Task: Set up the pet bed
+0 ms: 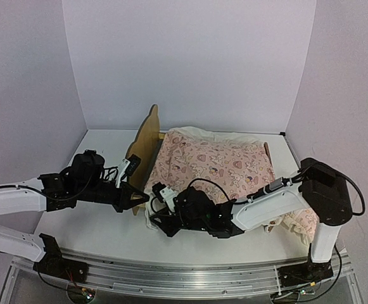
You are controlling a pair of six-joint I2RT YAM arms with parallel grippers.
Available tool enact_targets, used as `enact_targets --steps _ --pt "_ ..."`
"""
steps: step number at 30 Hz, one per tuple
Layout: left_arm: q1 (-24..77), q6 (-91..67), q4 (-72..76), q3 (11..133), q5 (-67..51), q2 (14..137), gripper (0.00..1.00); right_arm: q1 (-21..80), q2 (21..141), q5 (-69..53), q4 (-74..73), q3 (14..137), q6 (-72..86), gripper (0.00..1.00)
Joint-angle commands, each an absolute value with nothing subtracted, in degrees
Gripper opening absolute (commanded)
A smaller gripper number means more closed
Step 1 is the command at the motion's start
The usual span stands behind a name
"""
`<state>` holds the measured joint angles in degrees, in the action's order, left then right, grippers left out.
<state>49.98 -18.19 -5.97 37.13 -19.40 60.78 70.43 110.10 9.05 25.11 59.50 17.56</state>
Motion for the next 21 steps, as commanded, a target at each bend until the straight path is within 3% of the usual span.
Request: enact_targets --steps 1,21 --pt "50.2 -19.2 -4.2 37.0 -20.1 59.5 0.00 70.5 112.0 10.0 30.9 63.4 17.9 0.29" --pt "50.2 -19.2 -3.4 37.0 -19.0 60.2 0.00 70.6 114.6 5.1 38.9 63.0 23.7 0.28"
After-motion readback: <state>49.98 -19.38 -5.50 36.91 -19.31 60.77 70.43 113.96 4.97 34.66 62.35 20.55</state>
